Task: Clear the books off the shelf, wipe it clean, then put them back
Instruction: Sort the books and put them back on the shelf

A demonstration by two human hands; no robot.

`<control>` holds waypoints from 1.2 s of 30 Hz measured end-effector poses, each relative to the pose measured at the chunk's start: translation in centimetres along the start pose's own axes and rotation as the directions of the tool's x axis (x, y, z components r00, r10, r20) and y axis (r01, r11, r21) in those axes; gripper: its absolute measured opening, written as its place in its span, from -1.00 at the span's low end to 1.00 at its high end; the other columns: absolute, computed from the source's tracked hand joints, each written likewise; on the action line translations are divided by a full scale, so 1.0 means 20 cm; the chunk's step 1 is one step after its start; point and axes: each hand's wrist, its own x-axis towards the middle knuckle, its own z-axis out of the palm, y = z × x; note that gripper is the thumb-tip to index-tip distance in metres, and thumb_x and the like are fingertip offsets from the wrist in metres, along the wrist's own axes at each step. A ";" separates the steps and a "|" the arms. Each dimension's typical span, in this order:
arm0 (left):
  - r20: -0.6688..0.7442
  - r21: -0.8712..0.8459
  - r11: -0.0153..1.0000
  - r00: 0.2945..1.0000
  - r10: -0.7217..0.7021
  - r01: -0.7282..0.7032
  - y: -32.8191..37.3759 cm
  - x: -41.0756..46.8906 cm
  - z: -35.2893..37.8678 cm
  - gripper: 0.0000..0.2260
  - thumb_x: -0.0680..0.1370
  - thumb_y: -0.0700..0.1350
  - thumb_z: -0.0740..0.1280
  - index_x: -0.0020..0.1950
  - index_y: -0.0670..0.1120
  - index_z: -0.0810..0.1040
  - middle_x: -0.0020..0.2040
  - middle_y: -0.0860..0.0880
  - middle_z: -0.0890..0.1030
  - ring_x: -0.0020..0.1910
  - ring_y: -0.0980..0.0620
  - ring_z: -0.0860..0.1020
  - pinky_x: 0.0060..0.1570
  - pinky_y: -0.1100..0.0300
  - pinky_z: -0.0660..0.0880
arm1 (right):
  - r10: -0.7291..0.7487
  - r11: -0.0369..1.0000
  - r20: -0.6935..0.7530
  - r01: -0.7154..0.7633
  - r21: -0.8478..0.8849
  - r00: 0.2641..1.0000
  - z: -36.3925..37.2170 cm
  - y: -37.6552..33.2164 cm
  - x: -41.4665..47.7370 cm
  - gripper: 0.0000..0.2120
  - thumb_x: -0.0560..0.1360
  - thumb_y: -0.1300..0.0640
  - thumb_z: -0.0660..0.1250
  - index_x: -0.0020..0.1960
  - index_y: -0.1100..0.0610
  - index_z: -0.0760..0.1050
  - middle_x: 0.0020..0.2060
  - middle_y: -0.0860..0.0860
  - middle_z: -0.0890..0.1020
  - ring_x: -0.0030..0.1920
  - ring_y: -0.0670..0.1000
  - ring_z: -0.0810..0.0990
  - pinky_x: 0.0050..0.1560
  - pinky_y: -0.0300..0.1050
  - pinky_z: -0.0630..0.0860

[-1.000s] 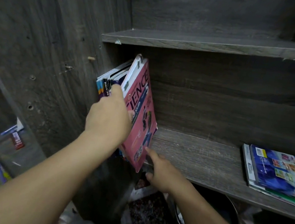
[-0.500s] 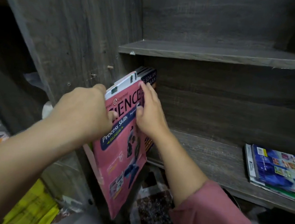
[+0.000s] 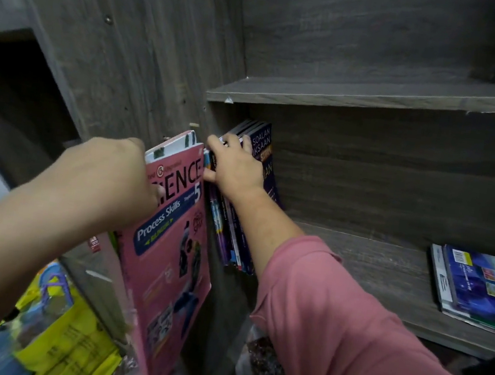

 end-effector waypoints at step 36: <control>-0.193 -0.196 0.980 0.981 -0.006 -0.033 0.39 0.67 0.48 -0.69 0.53 0.02 0.32 0.10 -0.21 0.51 0.03 -0.28 0.59 0.05 -0.32 0.55 -0.07 0.02 0.46 | 0.279 0.708 0.109 -0.281 0.648 0.954 0.04 0.43 -0.34 0.19 0.29 -0.08 0.58 0.49 -0.33 -0.30 0.43 -0.03 0.39 0.37 0.01 0.41 0.37 0.14 0.37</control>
